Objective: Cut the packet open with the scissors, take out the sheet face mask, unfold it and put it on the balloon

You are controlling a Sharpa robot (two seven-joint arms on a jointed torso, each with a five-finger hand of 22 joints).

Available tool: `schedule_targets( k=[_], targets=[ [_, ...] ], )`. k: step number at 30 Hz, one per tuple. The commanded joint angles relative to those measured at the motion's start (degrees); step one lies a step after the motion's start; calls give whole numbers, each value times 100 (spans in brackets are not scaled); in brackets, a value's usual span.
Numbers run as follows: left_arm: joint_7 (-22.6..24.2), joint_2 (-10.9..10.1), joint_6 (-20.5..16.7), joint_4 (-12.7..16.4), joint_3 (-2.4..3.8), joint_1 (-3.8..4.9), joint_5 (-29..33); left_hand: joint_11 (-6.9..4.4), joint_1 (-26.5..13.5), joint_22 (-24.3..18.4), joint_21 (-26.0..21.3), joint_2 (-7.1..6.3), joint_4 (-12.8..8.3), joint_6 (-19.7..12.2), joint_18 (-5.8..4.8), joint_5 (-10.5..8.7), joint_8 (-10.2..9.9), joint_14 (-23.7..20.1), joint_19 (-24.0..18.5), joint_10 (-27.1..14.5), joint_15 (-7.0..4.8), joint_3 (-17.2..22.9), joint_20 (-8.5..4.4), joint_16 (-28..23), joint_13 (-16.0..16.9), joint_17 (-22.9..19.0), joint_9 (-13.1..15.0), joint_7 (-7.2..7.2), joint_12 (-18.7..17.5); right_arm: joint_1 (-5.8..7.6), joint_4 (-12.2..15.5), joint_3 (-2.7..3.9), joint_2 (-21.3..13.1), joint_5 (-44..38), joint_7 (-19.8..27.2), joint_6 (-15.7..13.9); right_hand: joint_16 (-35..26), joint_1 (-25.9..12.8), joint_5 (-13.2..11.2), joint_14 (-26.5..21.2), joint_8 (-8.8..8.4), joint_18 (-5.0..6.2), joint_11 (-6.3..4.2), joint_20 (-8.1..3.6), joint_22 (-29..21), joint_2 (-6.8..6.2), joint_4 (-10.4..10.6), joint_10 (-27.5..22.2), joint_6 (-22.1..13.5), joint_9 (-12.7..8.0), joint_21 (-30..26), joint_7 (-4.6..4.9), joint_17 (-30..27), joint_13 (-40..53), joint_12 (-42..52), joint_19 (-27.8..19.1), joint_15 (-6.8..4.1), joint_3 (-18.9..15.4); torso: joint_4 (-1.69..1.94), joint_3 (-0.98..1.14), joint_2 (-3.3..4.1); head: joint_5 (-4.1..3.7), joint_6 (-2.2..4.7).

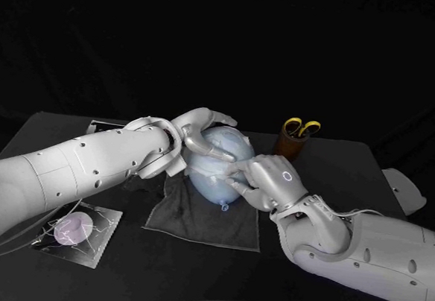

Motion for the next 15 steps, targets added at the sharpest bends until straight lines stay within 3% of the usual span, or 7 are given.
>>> schedule_targets(
  k=[1, 15],
  targets=[
    [-16, 11, 70, -6, -1, 0, 17, 34, 25, -5, -33, 30, 3, 11, -52, -1, 28, -16, -40, -2, 28, 29, -6, 13, 2, 6, 5, 39, 9, -4, -23, -2, 14, -461, -189, 144, 25, -5, -27, 597, 54, -124, -57, -22, 675, 122, -25, 568, 50, 24, 81, -36, 1510, 1459, 75, 77, -50, 147, 4, -2, -3, -2, -12],
    [-21, -6, 96, 9, -1, 4, 35, 36, 27, -5, -33, 32, 3, 10, -51, -1, 28, -19, -40, -3, 29, 32, -6, 11, 2, 5, 5, 41, 9, -4, -39, 2, 23, -716, -215, -21, 25, -238, -53, 597, 253, -188, -146, -110, 849, 292, -73, 604, 24, 168, 328, -133, 1510, 1507, 132, 258, -133, 475, 3, 1, 0, 14, -16]
  ],
)
